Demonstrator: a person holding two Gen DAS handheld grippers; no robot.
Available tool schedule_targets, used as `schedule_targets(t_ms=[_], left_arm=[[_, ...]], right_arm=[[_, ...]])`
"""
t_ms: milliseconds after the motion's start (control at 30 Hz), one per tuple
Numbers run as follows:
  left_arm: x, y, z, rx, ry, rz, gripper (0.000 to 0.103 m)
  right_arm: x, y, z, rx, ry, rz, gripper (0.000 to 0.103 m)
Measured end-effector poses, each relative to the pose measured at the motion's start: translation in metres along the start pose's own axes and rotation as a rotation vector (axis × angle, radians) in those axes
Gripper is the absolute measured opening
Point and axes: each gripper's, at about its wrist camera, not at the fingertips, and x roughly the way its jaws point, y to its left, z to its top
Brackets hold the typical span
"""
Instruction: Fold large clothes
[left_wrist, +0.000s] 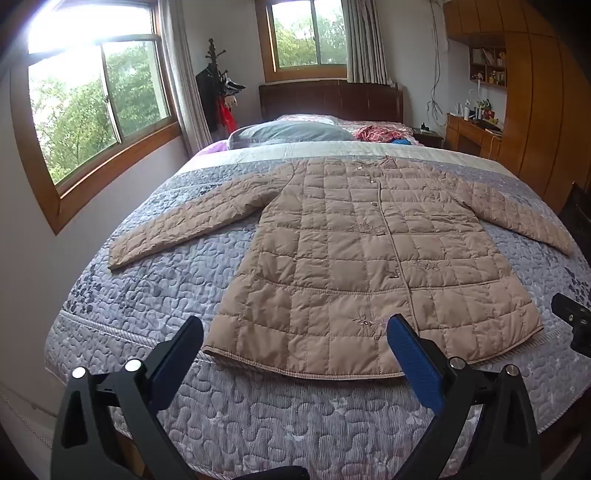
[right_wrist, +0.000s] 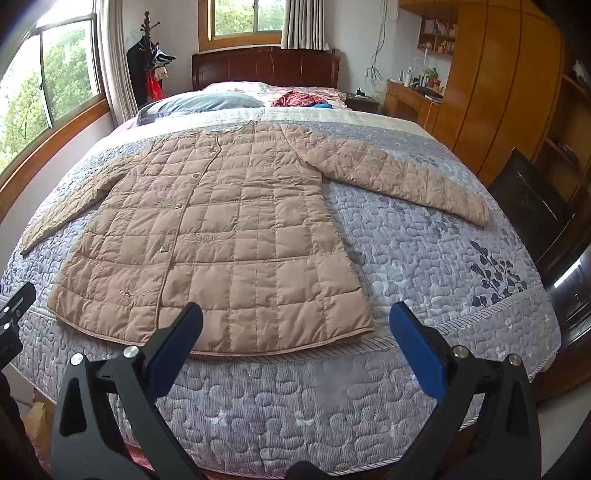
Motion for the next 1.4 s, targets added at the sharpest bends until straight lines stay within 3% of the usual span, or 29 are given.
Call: schedule_targets(t_ms=[1400], left_arm=[[0.0013,0.0000,-0.0003,0.002,0.003,0.003,0.099]], right_arm=[[0.0037,-0.0040,0.0012,0.009,-0.002,-0.003,0.100]])
